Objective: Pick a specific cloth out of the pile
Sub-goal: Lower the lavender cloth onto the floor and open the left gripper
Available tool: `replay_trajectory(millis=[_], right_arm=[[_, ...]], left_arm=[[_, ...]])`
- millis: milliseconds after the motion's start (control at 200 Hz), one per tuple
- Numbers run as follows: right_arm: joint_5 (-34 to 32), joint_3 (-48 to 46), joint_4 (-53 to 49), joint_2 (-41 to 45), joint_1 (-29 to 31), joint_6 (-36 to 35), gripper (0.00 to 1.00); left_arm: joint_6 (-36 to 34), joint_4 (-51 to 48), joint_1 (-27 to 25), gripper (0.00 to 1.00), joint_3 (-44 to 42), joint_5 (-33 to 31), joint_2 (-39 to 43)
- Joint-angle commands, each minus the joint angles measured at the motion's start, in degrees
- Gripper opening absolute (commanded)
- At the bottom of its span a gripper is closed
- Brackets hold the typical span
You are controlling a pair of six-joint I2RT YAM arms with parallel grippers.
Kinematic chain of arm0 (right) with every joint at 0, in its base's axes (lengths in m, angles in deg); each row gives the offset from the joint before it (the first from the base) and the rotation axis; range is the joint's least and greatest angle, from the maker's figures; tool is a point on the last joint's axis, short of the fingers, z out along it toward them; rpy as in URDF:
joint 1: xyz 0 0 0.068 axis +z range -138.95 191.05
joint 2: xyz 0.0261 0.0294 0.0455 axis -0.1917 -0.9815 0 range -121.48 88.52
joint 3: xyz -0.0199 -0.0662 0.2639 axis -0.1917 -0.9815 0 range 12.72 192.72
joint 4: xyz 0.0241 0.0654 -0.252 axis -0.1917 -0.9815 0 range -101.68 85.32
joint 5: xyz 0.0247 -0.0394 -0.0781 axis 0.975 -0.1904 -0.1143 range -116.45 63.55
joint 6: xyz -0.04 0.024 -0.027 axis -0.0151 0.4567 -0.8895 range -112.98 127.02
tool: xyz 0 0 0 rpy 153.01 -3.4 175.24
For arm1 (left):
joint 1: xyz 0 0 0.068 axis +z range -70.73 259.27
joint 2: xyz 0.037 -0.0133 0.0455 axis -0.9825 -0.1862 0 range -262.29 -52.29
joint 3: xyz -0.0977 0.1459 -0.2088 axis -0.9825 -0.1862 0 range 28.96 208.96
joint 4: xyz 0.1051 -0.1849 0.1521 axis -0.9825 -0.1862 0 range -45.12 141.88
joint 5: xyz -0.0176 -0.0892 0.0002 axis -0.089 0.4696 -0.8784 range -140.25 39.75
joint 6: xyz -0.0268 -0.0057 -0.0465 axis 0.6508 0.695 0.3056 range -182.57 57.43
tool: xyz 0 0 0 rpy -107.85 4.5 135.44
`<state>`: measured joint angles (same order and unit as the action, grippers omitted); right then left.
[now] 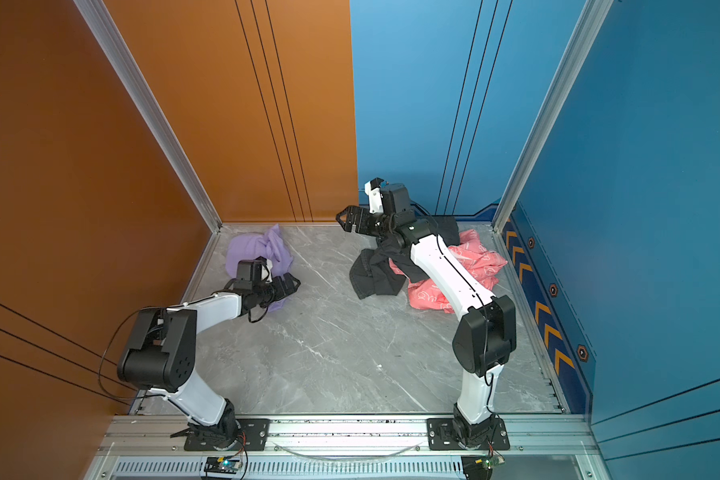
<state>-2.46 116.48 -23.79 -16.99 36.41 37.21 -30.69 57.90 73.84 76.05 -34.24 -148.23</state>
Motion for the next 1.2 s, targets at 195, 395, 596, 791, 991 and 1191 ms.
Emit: replay_trajectory(millis=[195,395,596,791,991,1191], right_arm=[[0.71,-2.41,-0.89,2.19,-0.49,-0.78,0.98],[0.47,-3.14,-0.91,2.88,-0.58,-0.91,0.98],[0.39,-3.55,-0.77,3.31,-0.65,-1.03,0.98],[0.36,-3.61,-0.85,3.62,-0.74,-1.11,0.98],[0.20,-4.54,-1.11,4.85,-1.26,-1.33,0.98],[-0.76,-7.18,-1.33,7.22,-2.14,-1.59,0.98]], left_arm=[[3.22,0.39,-0.16,0.99,-2.95,4.40,-2.50],[0.27,0.03,-0.11,0.98,-1.36,0.66,4.91],[-5.92,-2.29,0.84,0.98,6.64,-4.48,10.63],[-5.38,-1.81,3.67,0.98,15.34,-2.85,6.91],[-2.24,-2.56,6.30,0.98,22.10,-0.93,-1.39],[-0.85,-5.10,6.51,0.98,27.60,1.47,-10.23]])
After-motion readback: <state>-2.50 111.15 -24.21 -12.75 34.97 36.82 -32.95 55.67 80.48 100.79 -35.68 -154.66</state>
